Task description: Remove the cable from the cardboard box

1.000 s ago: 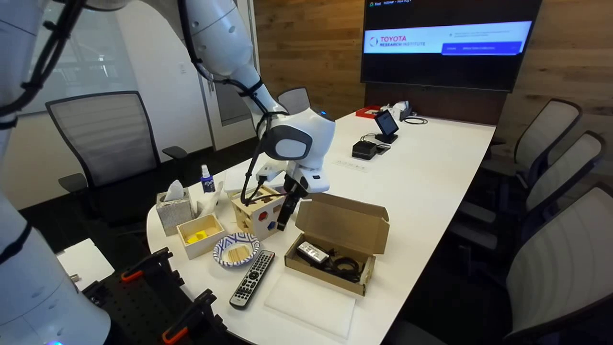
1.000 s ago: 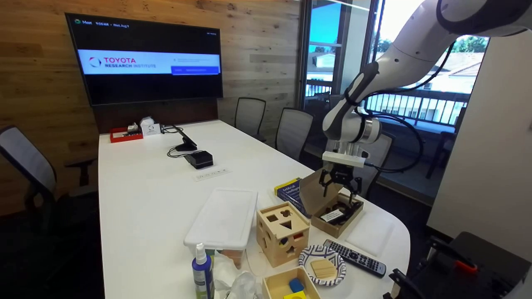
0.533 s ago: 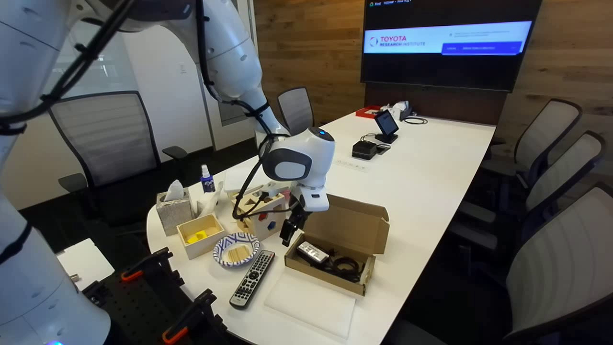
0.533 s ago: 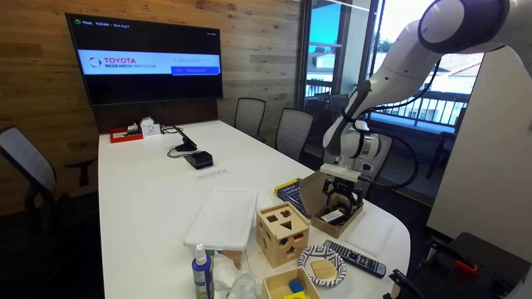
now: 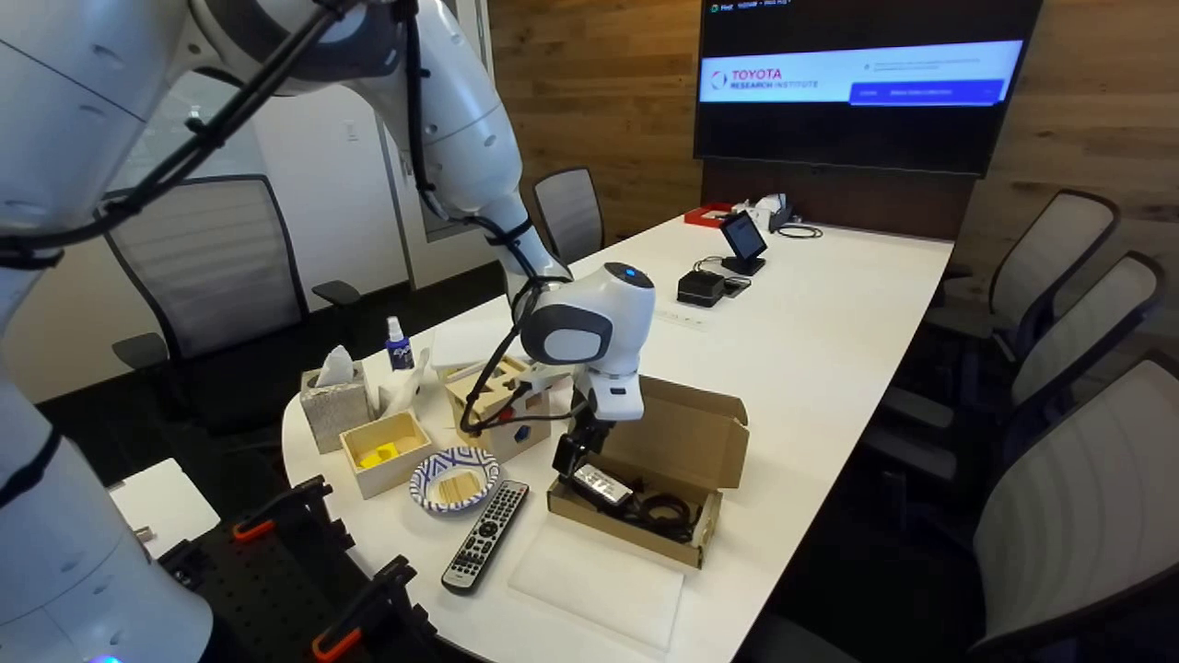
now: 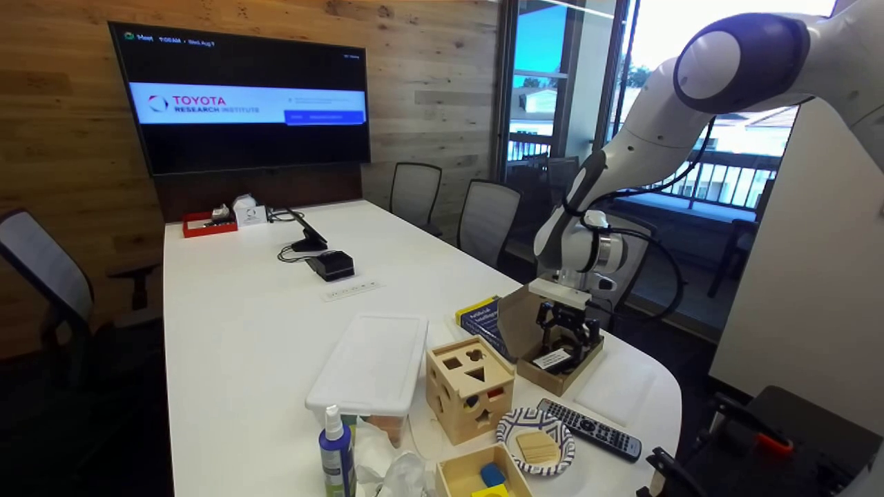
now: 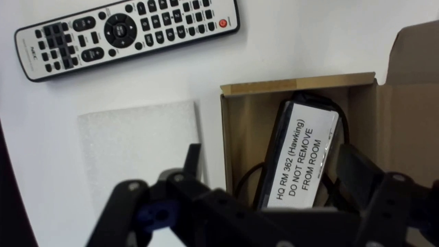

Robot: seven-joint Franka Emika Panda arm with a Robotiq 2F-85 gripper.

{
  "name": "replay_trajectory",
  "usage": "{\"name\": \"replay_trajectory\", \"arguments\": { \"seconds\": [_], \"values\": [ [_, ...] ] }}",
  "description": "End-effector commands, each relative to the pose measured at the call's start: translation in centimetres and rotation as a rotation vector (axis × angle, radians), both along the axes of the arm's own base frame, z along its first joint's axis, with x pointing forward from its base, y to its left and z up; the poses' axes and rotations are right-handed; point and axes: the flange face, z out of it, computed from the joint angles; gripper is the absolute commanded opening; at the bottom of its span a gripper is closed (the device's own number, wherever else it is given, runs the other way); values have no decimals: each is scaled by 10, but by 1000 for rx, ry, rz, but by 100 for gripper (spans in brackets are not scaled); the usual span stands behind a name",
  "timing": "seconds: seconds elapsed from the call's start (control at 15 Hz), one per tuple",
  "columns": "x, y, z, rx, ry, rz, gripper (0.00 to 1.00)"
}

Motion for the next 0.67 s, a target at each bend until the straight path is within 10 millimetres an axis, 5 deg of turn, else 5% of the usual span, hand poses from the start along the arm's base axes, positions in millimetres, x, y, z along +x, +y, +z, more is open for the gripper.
{"name": "replay_trajectory", "arguments": {
  "seconds": [0.0,0.6],
  "values": [
    [17,-10,-8,-23,-6,-26,100],
    [34,-29,-40,-50,13,-26,100]
  ]
}}
